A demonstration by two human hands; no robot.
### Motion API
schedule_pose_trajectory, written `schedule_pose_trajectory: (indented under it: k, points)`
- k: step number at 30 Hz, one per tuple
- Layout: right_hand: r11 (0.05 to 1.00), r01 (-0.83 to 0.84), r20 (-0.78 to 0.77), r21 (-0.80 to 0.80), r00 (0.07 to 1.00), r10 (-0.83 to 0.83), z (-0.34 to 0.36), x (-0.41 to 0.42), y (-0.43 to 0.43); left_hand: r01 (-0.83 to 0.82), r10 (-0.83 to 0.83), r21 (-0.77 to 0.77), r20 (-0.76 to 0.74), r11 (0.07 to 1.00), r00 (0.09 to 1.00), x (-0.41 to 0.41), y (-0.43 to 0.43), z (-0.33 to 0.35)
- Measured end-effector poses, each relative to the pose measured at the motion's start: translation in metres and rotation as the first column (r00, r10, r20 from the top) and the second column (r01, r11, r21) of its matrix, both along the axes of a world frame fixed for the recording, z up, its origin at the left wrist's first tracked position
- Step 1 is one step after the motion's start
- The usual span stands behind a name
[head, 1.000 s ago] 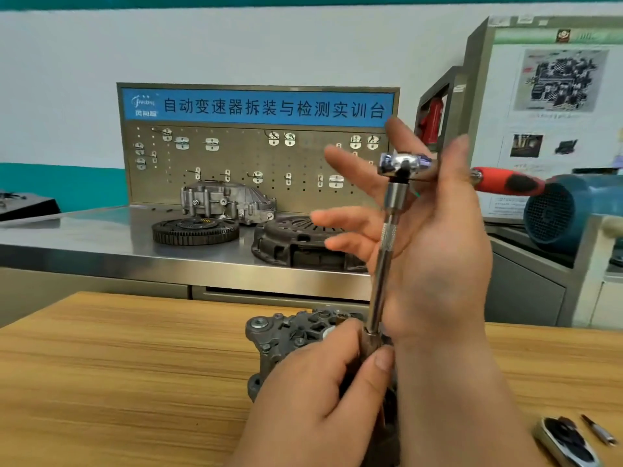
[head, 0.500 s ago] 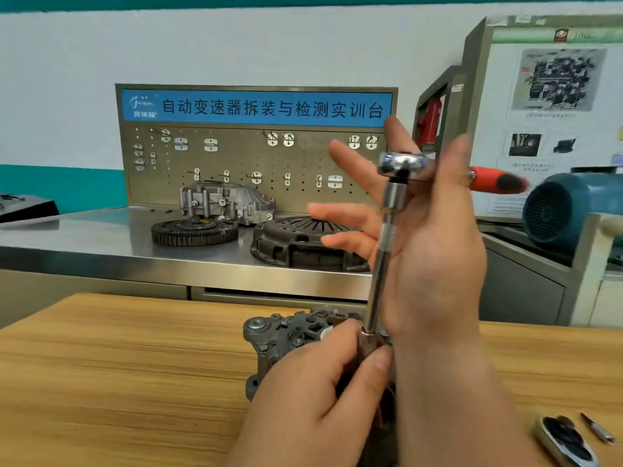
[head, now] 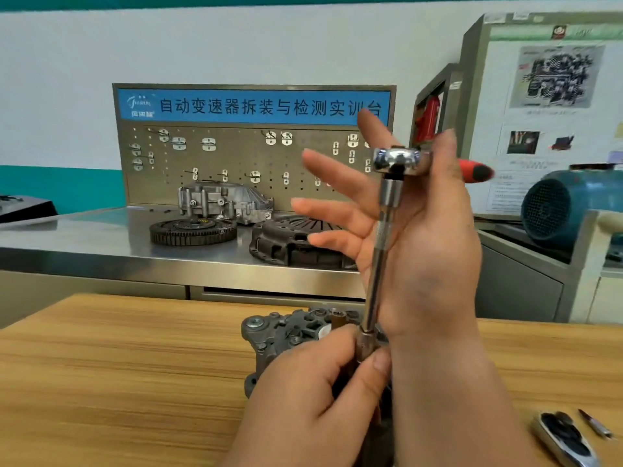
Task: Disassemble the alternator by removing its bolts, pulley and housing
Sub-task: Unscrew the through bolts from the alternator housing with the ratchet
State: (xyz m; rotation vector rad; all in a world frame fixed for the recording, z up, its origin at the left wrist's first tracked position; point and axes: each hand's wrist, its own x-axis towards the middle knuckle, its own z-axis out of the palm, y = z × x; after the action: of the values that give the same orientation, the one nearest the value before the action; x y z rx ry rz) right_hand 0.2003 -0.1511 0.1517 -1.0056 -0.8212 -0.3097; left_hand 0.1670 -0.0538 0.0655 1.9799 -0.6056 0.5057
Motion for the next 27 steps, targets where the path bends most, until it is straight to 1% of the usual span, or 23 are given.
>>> schedule_pose_trajectory:
  k: [1, 2, 3, 5, 6, 7, 8, 9, 10, 11, 13, 14, 16, 17, 18, 19, 20, 21, 22, 23, 24, 25, 27]
  points:
    - [0.999, 0.035, 0.015, 0.001, 0.999, -0.035, 0.0, -0.0002, -0.0007, -0.004, 0.004, 0.004, -0.005, 1.0, 1.0, 0.0001, 0.0002, 0.0003]
    - [0.994, 0.112, 0.061, -0.001, 0.992, -0.112, -0.0001, -0.0009, -0.0004, -0.014, 0.014, 0.002, -0.023, 1.0, 1.0, 0.0007, 0.0001, 0.0004]
    - [0.973, 0.231, 0.134, 0.008, 0.964, -0.23, -0.0003, -0.0027, -0.0003, -0.028, 0.028, -0.002, -0.044, 1.0, 0.999, 0.0012, -0.0002, 0.0009]
    - [0.893, 0.446, 0.307, 0.064, 0.842, -0.443, -0.0002, -0.005, -0.0011, -0.053, 0.052, -0.003, -0.065, 0.999, 0.996, 0.0016, -0.0013, 0.0016]
    - [0.861, 0.5, 0.368, 0.089, 0.787, -0.495, -0.0004, -0.0047, -0.0019, -0.059, 0.059, 0.003, -0.065, 0.998, 0.996, 0.0019, -0.0018, 0.0016]
    - [0.852, 0.513, 0.392, 0.102, 0.767, -0.508, -0.0003, -0.0038, -0.0024, -0.058, 0.059, 0.008, -0.063, 0.998, 0.996, 0.0021, -0.0019, 0.0016]
    - [0.868, 0.486, 0.367, 0.103, 0.793, -0.487, 0.0003, -0.0028, -0.002, -0.053, 0.053, 0.009, -0.059, 0.999, 0.997, 0.0024, -0.0019, 0.0012]
    - [0.909, 0.407, 0.302, 0.094, 0.858, -0.415, 0.0012, -0.0026, -0.0009, -0.043, 0.043, 0.001, -0.055, 0.999, 0.998, 0.0026, -0.0017, 0.0006]
    - [0.952, 0.295, 0.222, 0.083, 0.926, -0.306, 0.0011, -0.0024, 0.0003, -0.033, 0.032, -0.01, -0.052, 0.999, 0.998, 0.0026, -0.0015, -0.0001]
    - [0.982, 0.177, 0.153, 0.067, 0.971, -0.186, 0.0005, -0.0017, 0.0012, -0.022, 0.021, -0.018, -0.047, 1.0, 0.999, 0.0024, -0.0011, -0.0007]
    - [1.0, 0.015, 0.057, 0.018, 0.998, -0.016, -0.0014, 0.0007, 0.0007, -0.005, 0.004, -0.025, -0.037, 1.0, 0.999, 0.0018, -0.0006, -0.0017]
    - [1.0, -0.024, 0.021, -0.002, 1.0, 0.024, -0.0011, 0.0014, 0.0005, -0.004, 0.004, -0.02, -0.031, 1.0, 1.0, 0.0018, -0.0002, -0.0024]
    - [1.0, -0.021, 0.001, -0.014, 1.0, 0.021, 0.0002, -0.0001, 0.0011, -0.014, 0.015, 0.003, -0.015, 1.0, 1.0, 0.0022, 0.0004, -0.0029]
    - [0.999, 0.046, 0.03, -0.018, 0.999, -0.046, -0.0001, -0.0004, 0.0017, -0.021, 0.021, 0.012, -0.008, 1.0, 1.0, 0.0024, 0.0004, -0.0025]
    - [0.986, 0.165, 0.09, -0.025, 0.983, -0.162, -0.0007, -0.0011, 0.0023, -0.03, 0.03, 0.019, -0.006, 0.999, 1.0, 0.0028, 0.0004, -0.002]
    - [0.952, 0.305, 0.177, -0.018, 0.938, -0.297, -0.001, -0.0024, 0.003, -0.041, 0.041, 0.026, -0.008, 0.999, 0.999, 0.0031, 0.0003, -0.0013]
    - [0.907, 0.42, 0.273, 0.007, 0.872, -0.406, -0.0014, -0.0029, 0.0033, -0.052, 0.053, 0.035, -0.012, 0.998, 0.999, 0.0034, 0.0, -0.0007]
    - [0.871, 0.489, 0.359, 0.042, 0.807, -0.47, -0.0025, -0.0026, 0.0036, -0.062, 0.062, 0.046, -0.014, 0.997, 0.998, 0.0039, -0.0003, -0.0003]
    - [0.855, 0.514, 0.408, 0.068, 0.768, -0.494, -0.0035, -0.0023, 0.004, -0.067, 0.068, 0.054, -0.012, 0.996, 0.998, 0.0042, -0.0006, 0.0]
    - [0.859, 0.505, 0.405, 0.083, 0.77, -0.493, -0.0032, -0.0018, 0.0044, -0.065, 0.066, 0.053, -0.008, 0.996, 0.998, 0.0043, -0.0005, 0.0]
    - [0.879, 0.469, 0.357, 0.086, 0.809, -0.466, -0.0022, -0.0013, 0.0048, -0.057, 0.057, 0.044, -0.008, 0.997, 0.998, 0.0042, -0.0004, -0.0001]
    - [0.916, 0.393, 0.282, 0.08, 0.873, -0.399, -0.0013, -0.0008, 0.0049, -0.043, 0.044, 0.029, -0.008, 0.999, 0.999, 0.0037, -0.0002, -0.0005]
    - [0.983, 0.171, 0.132, 0.065, 0.975, -0.179, -0.0011, 0.0005, 0.0033, -0.01, 0.01, -0.002, -0.008, 1.0, 1.0, 0.0028, 0.0006, -0.0021]
